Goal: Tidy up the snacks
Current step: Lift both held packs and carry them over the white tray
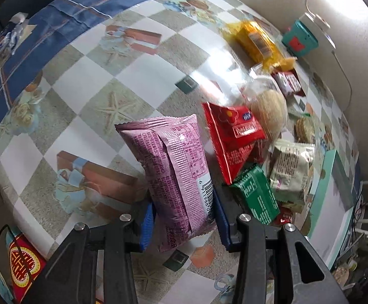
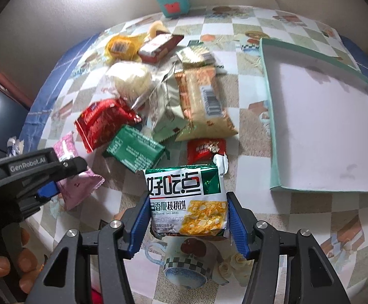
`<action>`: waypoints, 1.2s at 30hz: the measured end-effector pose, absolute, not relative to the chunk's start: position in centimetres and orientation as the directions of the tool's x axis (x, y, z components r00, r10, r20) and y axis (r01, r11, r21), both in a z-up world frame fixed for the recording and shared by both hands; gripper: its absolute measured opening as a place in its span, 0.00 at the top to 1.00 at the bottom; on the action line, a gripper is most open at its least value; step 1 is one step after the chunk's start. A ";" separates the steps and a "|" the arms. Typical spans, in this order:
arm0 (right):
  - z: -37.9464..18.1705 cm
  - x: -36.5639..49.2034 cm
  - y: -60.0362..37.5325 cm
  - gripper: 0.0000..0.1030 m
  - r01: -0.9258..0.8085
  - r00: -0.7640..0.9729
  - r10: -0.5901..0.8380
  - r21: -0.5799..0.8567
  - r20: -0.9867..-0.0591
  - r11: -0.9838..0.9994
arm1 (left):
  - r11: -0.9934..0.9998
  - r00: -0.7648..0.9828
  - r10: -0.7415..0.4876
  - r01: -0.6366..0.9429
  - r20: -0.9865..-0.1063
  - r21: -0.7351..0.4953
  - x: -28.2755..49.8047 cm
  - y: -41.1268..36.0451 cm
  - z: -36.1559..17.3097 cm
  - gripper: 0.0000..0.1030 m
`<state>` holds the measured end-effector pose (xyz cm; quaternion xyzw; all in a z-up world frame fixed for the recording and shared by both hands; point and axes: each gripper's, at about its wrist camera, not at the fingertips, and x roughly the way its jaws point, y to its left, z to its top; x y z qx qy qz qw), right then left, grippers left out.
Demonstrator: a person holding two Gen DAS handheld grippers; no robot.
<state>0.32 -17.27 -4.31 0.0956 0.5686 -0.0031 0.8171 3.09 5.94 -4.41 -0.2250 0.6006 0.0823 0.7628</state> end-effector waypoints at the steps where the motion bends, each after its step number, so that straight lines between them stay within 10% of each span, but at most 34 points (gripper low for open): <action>1: -4.2 0.3 -17.4 0.41 0.119 0.360 0.104 0.156 -0.927 0.981 | 0.882 0.271 -0.139 -0.403 -0.953 -0.243 3.0 6.1 -4.3 0.58; 18: -0.7 -0.1 -23.3 0.41 0.303 0.461 0.035 0.195 -0.887 0.933 | 0.950 0.425 -0.041 -0.264 -0.904 -0.167 3.8 2.3 1.1 0.58; 36: -1.1 -2.2 -34.5 0.41 0.604 0.440 -0.121 0.193 -0.890 0.773 | 0.969 0.394 -0.201 0.212 -0.897 -0.124 5.8 -17.3 3.2 0.57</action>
